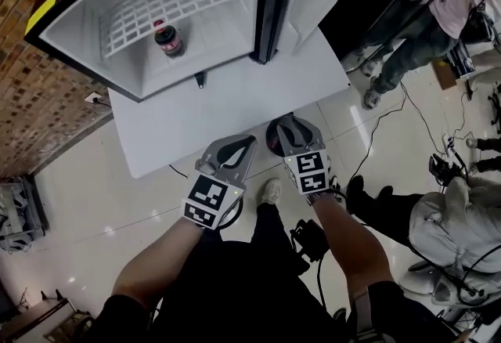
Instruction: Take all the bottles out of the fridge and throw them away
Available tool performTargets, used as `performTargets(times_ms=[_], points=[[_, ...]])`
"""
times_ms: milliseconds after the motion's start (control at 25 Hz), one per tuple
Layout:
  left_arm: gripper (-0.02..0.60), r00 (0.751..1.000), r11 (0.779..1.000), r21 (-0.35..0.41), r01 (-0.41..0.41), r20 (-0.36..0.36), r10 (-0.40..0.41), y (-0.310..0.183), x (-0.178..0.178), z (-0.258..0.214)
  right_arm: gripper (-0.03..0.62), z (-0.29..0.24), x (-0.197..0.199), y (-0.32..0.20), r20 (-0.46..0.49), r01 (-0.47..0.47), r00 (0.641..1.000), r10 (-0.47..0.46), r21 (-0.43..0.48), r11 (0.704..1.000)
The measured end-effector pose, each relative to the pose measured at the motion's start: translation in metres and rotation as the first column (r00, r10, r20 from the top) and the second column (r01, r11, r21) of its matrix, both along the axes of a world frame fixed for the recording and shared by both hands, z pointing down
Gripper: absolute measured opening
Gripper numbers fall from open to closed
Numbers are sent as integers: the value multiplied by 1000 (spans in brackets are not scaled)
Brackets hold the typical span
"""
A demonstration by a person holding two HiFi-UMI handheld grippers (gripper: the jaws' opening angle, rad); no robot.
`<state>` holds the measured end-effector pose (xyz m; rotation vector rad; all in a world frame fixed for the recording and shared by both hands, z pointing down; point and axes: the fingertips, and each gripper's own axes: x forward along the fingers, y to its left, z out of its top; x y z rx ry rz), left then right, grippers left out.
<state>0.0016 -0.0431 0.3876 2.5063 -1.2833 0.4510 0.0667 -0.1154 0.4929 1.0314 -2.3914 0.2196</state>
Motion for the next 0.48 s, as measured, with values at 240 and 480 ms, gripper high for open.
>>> performTargets(times_ms=[240,480], points=[[3,998,997,44,62,-11,-61,0,-24,-21,141,-54,-26,4,41,50,998,-53,71,996],[3,990,986,89,142,-16,-142,-1,-64,-45,141,-102,-74,11,68,135,987,-146,143,980]])
